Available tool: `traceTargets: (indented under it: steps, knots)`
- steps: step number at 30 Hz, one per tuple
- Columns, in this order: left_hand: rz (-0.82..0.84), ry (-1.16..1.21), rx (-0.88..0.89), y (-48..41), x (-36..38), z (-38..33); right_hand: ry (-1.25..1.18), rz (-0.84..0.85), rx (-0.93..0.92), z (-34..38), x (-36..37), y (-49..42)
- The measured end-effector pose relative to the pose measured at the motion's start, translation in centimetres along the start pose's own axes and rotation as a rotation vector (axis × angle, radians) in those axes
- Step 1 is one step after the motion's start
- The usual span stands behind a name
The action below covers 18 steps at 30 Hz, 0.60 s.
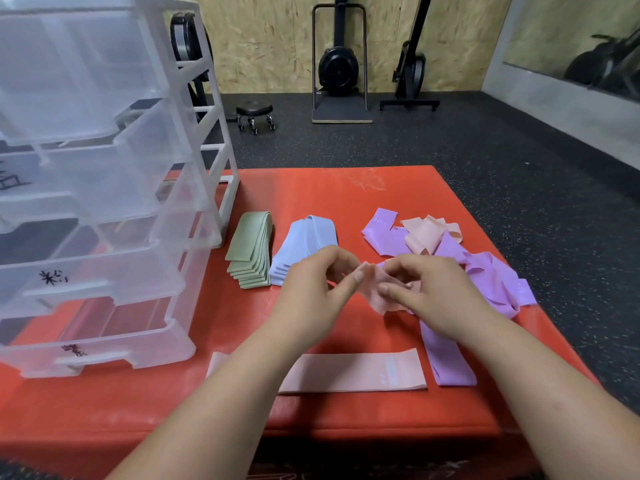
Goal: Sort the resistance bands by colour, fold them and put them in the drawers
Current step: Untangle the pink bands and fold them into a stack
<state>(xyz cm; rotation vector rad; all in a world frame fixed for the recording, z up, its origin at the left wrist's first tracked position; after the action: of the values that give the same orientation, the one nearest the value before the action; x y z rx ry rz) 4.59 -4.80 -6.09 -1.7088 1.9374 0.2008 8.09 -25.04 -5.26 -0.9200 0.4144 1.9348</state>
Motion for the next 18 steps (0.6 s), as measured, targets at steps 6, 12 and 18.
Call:
traceTargets:
  steps: [6,12,18]
  knots:
    - [-0.049,-0.019,0.002,-0.1,-1.3,0.4,0.111,0.038,-0.025,0.6,0.2,-0.1]
    - [-0.341,0.076,-0.036,0.6,-5.0,0.2,0.295,-0.007,0.121,-2.3,-1.9,0.4]
    - [-0.492,0.110,-0.083,2.1,-7.9,1.0,0.236,-0.126,0.176,-3.0,-4.9,2.1]
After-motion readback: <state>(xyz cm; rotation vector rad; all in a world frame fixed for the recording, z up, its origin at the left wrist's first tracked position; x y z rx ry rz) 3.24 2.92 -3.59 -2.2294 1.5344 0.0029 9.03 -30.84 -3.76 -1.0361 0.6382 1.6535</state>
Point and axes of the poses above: each hand's wrist, its own y-axis away from the middle knuckle, its own x-axis out of the palm, z = x × y, the point moved 4 cm from there along -y, towards the middle knuckle, and after that the axes turned 11 degrees about z, right-handed, at the moved point
